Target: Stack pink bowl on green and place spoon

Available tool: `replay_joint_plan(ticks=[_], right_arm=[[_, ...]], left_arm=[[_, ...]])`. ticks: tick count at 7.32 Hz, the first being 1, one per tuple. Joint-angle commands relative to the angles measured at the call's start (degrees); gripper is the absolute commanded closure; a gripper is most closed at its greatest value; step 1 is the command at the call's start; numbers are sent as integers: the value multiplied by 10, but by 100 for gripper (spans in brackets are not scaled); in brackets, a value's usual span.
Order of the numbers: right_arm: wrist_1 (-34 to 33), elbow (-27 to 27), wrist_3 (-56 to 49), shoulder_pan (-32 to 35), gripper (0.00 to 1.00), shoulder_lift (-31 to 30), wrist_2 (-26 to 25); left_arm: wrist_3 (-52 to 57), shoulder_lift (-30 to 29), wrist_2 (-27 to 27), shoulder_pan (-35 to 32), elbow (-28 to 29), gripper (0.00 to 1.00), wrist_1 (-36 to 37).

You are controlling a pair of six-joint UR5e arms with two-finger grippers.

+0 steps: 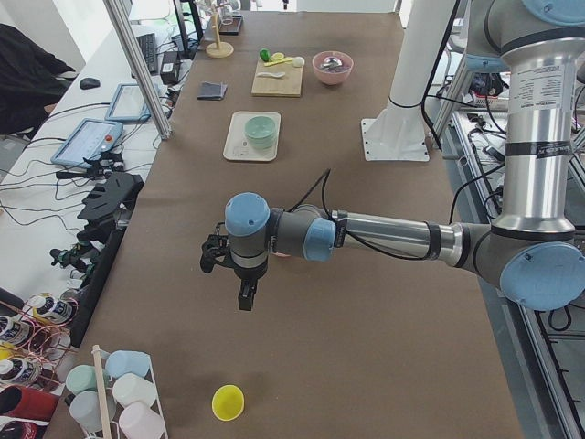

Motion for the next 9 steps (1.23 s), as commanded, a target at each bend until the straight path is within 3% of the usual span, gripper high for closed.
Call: replay_joint_plan(ticks=[1,9], right_arm=[[0,-1,-1,0,0,0,0],[0,-3,-1,0,0,3,-5]], left_arm=[[0,0,1,0,0,1,0],[-5,4,-5,2,9,2,-3]])
